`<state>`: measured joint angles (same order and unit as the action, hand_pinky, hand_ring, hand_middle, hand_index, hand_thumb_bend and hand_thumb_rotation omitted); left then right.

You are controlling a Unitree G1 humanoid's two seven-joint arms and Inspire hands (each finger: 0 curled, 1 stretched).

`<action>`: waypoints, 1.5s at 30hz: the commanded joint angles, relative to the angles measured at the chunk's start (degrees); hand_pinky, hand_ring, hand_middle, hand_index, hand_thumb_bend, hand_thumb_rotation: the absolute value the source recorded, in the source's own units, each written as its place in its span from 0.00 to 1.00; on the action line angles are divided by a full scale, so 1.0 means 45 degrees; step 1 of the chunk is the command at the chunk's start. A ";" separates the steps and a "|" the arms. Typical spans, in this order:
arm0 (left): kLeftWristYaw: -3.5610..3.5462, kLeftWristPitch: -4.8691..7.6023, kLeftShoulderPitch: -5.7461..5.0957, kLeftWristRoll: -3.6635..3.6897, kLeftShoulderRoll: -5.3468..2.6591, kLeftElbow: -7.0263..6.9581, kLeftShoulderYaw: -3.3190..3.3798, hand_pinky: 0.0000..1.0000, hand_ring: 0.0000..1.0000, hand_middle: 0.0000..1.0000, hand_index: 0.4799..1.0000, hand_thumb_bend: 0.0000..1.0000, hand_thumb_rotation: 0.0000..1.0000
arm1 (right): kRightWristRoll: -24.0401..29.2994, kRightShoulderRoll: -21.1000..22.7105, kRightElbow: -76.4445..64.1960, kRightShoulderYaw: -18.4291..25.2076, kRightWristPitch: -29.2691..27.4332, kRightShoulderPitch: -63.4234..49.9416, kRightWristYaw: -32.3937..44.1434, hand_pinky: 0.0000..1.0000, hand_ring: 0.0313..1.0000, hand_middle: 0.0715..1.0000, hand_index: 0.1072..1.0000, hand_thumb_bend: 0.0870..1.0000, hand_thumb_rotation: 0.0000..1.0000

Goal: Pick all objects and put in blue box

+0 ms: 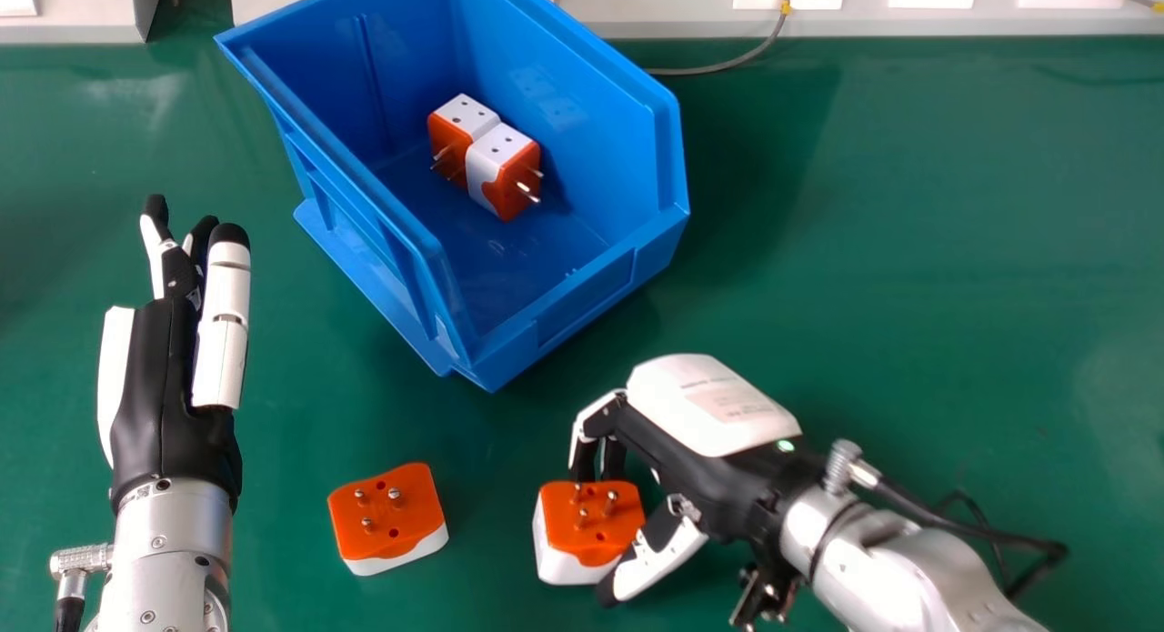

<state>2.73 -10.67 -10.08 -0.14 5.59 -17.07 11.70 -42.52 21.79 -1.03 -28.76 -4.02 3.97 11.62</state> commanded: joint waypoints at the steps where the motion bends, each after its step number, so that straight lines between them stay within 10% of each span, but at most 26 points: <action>1: 0.0039 0.0106 0.0192 -0.0091 0.0120 -0.0099 0.0043 0.95 0.98 0.98 0.96 0.23 0.94 | 0.0416 0.0042 -0.1226 0.0530 0.0183 -0.0331 0.0133 0.06 0.08 0.12 0.41 0.43 0.14; 19: -0.0030 0.0180 0.0383 -0.0096 0.0141 0.0153 0.0063 0.96 0.98 0.98 0.96 0.24 0.94 | 0.1733 -0.0930 -0.5271 0.3204 0.0947 -0.0915 0.0031 0.04 0.05 0.06 0.41 0.43 0.14; 45: -0.0160 0.0567 0.0379 -0.0038 0.0285 0.0596 0.0175 0.96 0.98 0.98 0.96 0.24 0.94 | -0.0570 -0.4382 0.3345 0.1643 0.2084 0.7941 -0.3515 0.05 0.06 0.07 0.41 0.43 0.14</action>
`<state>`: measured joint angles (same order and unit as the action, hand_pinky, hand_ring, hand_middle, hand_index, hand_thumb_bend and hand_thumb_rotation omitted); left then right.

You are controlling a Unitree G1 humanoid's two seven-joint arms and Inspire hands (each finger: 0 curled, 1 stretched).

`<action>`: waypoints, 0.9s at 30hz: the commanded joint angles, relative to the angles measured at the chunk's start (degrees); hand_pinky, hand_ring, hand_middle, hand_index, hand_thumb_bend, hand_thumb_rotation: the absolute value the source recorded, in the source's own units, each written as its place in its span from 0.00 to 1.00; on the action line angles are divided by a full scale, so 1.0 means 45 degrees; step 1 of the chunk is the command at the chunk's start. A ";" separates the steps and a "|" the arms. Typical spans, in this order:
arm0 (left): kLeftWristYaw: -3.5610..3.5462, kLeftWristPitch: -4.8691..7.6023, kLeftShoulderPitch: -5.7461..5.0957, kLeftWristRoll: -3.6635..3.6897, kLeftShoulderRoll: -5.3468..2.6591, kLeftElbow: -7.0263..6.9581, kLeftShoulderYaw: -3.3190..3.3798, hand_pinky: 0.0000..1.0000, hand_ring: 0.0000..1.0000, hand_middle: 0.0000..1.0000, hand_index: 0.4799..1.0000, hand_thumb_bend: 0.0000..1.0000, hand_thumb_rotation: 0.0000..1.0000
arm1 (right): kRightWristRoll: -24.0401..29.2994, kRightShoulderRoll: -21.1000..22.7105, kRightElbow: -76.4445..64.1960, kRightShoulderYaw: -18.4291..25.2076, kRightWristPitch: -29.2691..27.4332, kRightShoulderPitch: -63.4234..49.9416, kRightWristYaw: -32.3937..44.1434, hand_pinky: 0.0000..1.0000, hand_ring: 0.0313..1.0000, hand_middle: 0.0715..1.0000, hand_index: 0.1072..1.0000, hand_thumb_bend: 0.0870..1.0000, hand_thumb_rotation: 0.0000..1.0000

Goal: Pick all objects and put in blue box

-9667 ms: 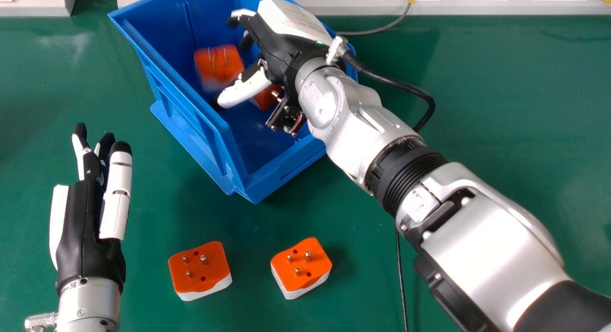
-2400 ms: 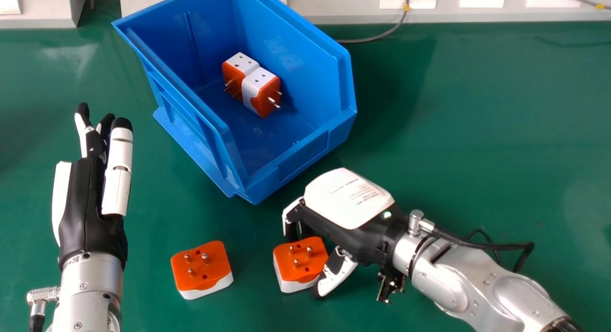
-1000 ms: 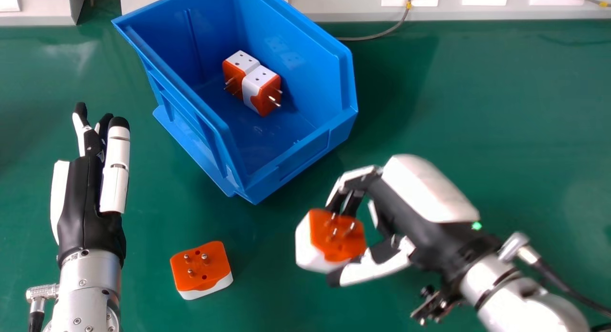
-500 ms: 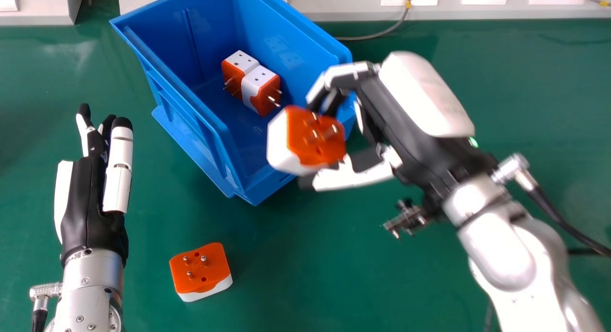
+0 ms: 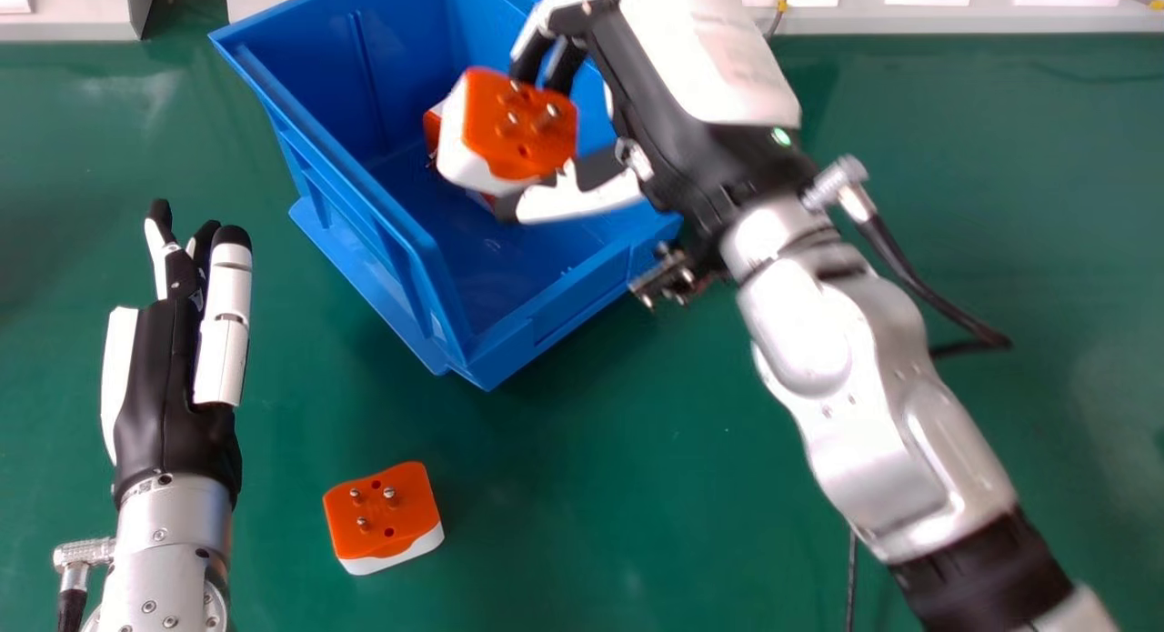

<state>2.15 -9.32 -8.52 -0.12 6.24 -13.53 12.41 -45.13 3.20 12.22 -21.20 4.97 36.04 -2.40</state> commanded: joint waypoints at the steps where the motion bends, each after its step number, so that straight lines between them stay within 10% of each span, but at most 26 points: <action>1: -0.0031 0.0273 0.0034 -0.0046 0.0146 -0.0176 0.0023 0.96 0.97 0.98 0.96 0.24 0.94 | 0.0065 -0.0343 0.0769 -0.0055 0.0118 0.1044 -0.0459 0.04 0.05 0.07 0.41 0.44 0.14; 27: 0.0102 0.0423 0.0046 0.0018 -0.0020 -0.0104 0.0018 0.94 0.97 0.97 0.95 0.27 0.91 | 0.1379 -0.2130 0.8270 -0.0369 0.1082 0.5086 -0.2783 0.04 0.06 0.10 0.41 0.45 0.13</action>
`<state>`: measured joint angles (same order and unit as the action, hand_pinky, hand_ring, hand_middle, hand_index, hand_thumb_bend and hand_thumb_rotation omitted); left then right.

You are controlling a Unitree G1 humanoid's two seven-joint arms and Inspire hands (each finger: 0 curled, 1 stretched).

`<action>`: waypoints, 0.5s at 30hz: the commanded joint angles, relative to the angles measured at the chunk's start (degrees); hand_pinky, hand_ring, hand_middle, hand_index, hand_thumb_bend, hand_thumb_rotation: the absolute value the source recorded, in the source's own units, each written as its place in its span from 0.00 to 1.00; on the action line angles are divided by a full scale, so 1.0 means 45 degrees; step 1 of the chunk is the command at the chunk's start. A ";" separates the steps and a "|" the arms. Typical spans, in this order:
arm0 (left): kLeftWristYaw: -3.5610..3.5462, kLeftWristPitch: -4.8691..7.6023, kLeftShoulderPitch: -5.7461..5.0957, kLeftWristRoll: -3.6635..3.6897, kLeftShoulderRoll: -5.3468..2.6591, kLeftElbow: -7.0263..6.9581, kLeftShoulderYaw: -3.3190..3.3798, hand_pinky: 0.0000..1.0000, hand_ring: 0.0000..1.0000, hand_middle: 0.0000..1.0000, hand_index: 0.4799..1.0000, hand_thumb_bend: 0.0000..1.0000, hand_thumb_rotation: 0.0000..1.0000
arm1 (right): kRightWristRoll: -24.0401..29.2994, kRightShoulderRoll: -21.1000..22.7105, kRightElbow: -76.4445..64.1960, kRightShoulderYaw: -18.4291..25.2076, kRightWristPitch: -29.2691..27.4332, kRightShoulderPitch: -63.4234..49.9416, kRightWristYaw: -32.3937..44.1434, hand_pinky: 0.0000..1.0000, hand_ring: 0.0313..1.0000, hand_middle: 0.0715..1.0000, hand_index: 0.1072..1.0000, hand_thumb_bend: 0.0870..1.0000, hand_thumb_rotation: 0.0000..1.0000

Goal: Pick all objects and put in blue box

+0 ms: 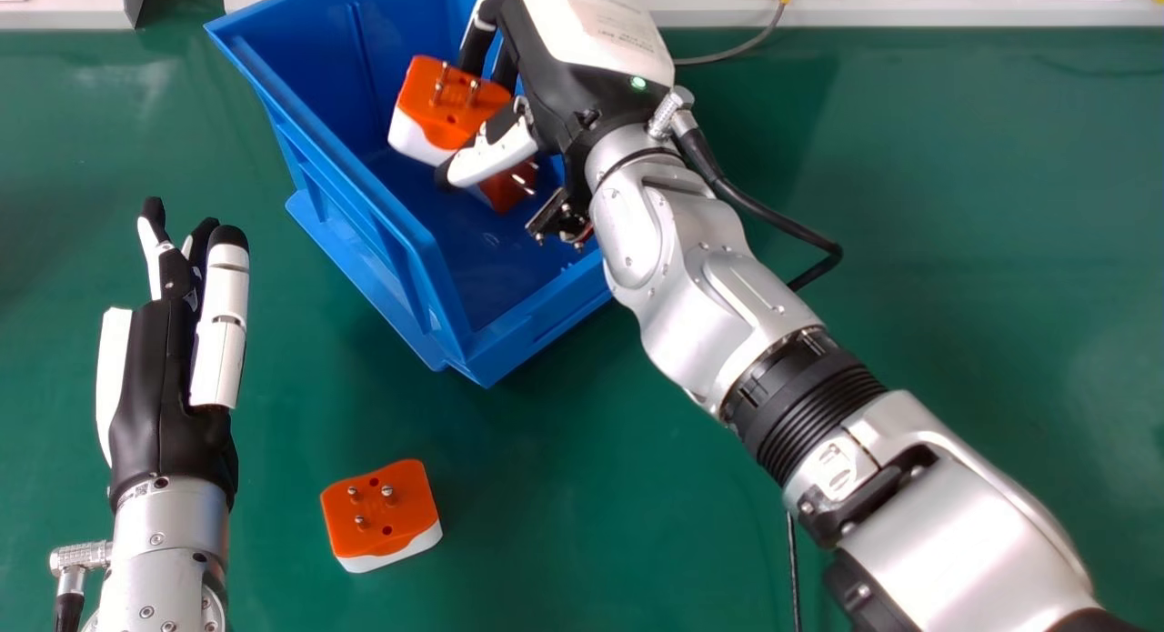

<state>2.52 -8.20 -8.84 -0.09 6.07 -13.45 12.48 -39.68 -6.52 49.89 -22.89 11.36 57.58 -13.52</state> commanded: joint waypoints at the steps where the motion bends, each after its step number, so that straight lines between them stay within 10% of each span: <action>1: 0.0024 0.0111 0.0111 0.0022 0.0010 -0.0179 -0.0006 0.94 0.97 0.97 0.95 0.27 0.91 | 0.0167 0.0081 -0.0199 -0.0057 -0.0301 0.0258 -0.0176 0.04 0.06 0.10 0.41 0.45 0.13; 6: 0.0025 0.0047 0.0156 0.0016 0.0010 -0.0193 -0.0045 0.94 0.97 0.97 0.95 0.27 0.91 | 0.0046 0.0331 -0.1210 -0.0534 0.0172 -0.0110 0.0713 0.14 0.18 0.23 0.42 0.45 0.15; 15: 0.0026 0.0131 0.0279 -0.0067 0.0047 -0.0008 -0.0138 0.94 0.97 0.97 0.95 0.27 0.91 | 0.0386 0.0597 -0.2664 -0.0503 0.0443 -0.0918 0.1340 0.58 0.72 0.80 0.82 0.51 0.50</action>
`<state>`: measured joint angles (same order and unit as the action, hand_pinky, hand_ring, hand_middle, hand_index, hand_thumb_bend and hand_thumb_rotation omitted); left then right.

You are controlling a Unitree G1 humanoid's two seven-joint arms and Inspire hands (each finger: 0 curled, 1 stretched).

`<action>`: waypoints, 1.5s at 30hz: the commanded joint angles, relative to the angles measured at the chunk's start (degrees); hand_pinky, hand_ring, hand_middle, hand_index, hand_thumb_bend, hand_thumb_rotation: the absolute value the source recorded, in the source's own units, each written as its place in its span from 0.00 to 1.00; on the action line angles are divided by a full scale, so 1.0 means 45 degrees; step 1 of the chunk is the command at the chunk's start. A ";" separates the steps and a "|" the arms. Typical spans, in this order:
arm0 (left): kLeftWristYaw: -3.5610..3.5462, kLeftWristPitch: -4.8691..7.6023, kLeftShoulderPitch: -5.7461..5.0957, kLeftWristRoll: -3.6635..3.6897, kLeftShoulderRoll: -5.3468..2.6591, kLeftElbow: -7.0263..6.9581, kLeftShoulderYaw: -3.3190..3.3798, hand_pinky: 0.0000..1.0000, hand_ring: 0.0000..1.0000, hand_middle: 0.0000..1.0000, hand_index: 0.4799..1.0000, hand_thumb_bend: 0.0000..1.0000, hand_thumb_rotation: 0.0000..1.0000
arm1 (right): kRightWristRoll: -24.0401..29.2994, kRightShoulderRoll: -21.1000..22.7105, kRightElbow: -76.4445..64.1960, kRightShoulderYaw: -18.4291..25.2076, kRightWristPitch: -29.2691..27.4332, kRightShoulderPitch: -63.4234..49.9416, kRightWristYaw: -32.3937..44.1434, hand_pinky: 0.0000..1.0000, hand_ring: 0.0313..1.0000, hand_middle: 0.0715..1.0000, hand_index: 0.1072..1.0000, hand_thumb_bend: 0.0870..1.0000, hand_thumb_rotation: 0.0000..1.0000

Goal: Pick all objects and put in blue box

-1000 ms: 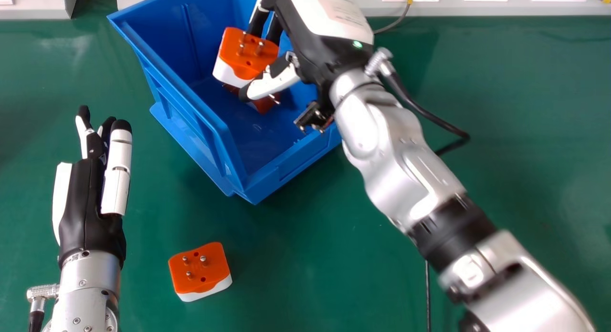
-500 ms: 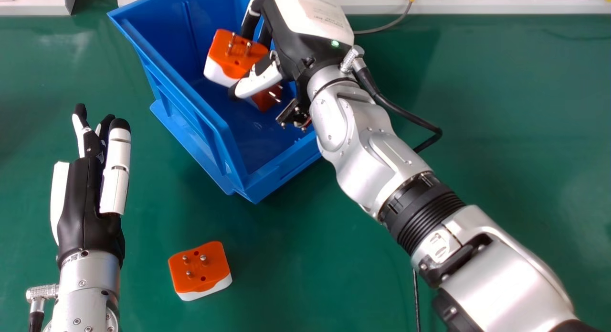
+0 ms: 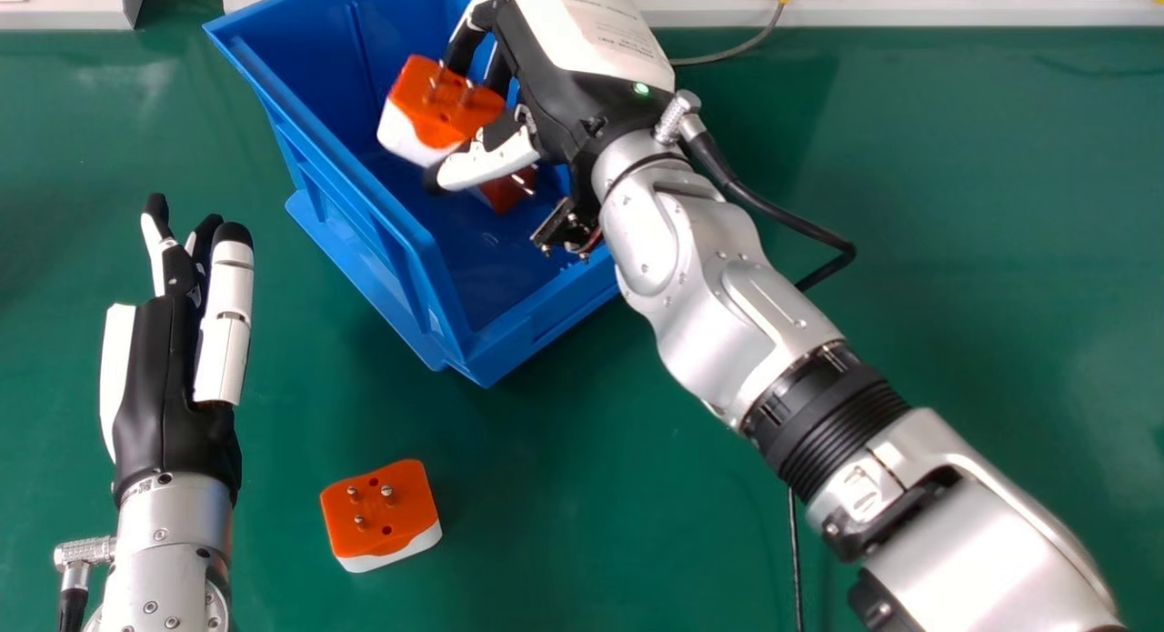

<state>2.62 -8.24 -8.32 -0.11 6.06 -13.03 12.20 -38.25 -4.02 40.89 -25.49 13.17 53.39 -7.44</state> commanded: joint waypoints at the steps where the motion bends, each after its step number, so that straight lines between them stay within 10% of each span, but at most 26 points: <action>1: 0.0006 0.0122 0.0179 -0.0066 0.0054 -0.0102 -0.0080 0.94 0.97 0.97 0.95 0.27 0.91 | 0.0048 0.0064 -0.0930 0.0056 0.0129 -0.0161 -0.0002 0.58 0.72 0.80 0.82 0.51 0.50; 26: -0.0023 0.0190 0.0263 -0.0011 0.0084 -0.0008 -0.0116 0.94 0.97 0.97 0.95 0.25 0.91 | -0.0267 0.1675 -0.9050 0.0137 0.1704 -0.4856 0.1700 0.79 0.91 1.00 0.97 0.39 0.48; 36: -0.0081 0.0217 0.0159 0.0017 0.0062 -0.0167 -0.0153 0.95 0.97 0.98 0.96 0.26 0.91 | 0.0303 0.4895 -1.4586 0.0761 -0.1532 -1.1041 0.2360 0.73 0.87 0.96 0.95 0.35 0.46; 45: 0.0055 0.0330 0.0164 0.0003 0.0137 0.0115 0.0248 0.96 0.98 0.98 0.96 0.24 0.91 | 0.1065 0.7238 -1.5779 0.1508 -0.5180 -1.4852 0.2984 0.76 0.87 0.94 0.92 0.37 0.47</action>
<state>2.63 -8.13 -8.08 -0.04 6.23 -12.30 12.84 -33.97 27.70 -27.19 -19.60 -7.84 -11.99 5.51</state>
